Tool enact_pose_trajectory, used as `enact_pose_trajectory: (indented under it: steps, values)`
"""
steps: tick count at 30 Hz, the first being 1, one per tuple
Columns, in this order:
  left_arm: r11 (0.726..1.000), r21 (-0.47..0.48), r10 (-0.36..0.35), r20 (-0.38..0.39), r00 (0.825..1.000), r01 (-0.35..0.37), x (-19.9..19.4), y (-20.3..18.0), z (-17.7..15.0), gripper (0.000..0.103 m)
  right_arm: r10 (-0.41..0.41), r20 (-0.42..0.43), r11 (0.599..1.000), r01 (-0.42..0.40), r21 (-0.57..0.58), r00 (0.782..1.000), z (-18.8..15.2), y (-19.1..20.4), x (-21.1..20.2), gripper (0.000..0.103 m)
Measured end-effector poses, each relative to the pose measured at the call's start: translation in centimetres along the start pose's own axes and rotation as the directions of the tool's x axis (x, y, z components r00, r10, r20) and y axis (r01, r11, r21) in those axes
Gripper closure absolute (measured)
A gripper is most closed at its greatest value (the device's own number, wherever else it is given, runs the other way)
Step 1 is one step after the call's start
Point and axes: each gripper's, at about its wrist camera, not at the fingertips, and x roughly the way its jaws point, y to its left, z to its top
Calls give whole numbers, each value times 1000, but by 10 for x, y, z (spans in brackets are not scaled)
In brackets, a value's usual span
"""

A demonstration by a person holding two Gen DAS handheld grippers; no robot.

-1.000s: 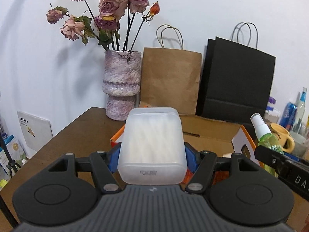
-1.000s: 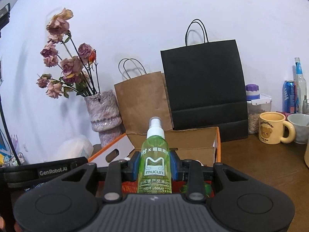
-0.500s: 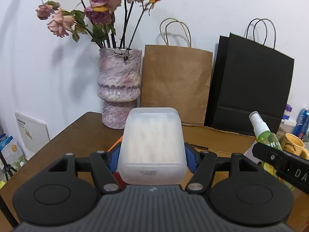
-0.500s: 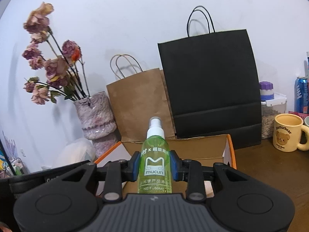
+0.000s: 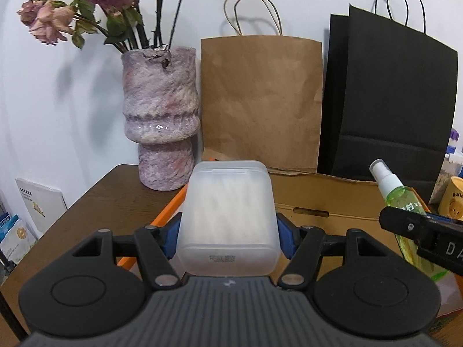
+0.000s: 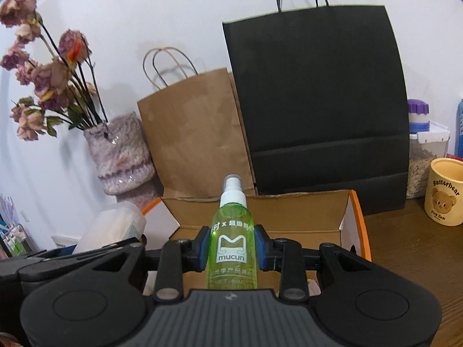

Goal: Organize rigid objects
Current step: 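Lower the spray bottle into the red box with the right gripper while the left releases the swab box there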

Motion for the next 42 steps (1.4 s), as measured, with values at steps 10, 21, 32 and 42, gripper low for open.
enact_pose_trajectory:
  steps: [10,21,32,42]
  values:
    - [999,30,22,-7,1000,-22,4,-3,-2,9,-66,-58,998,67,13,996,-5,-13,11,64]
    - [997,24,68,7,998,-68,0,2,2,0,-109,-39,994,110,10,993,1,-18,2,0]
    - [997,-10,72,35,997,-72,-29,8,-2,0,-118,10,993,118,-32,993,3,-7,-30,0]
    - [998,-15,63,19,998,-63,-68,15,-24,0,-116,28,988,118,-96,993,-10,1,-83,0]
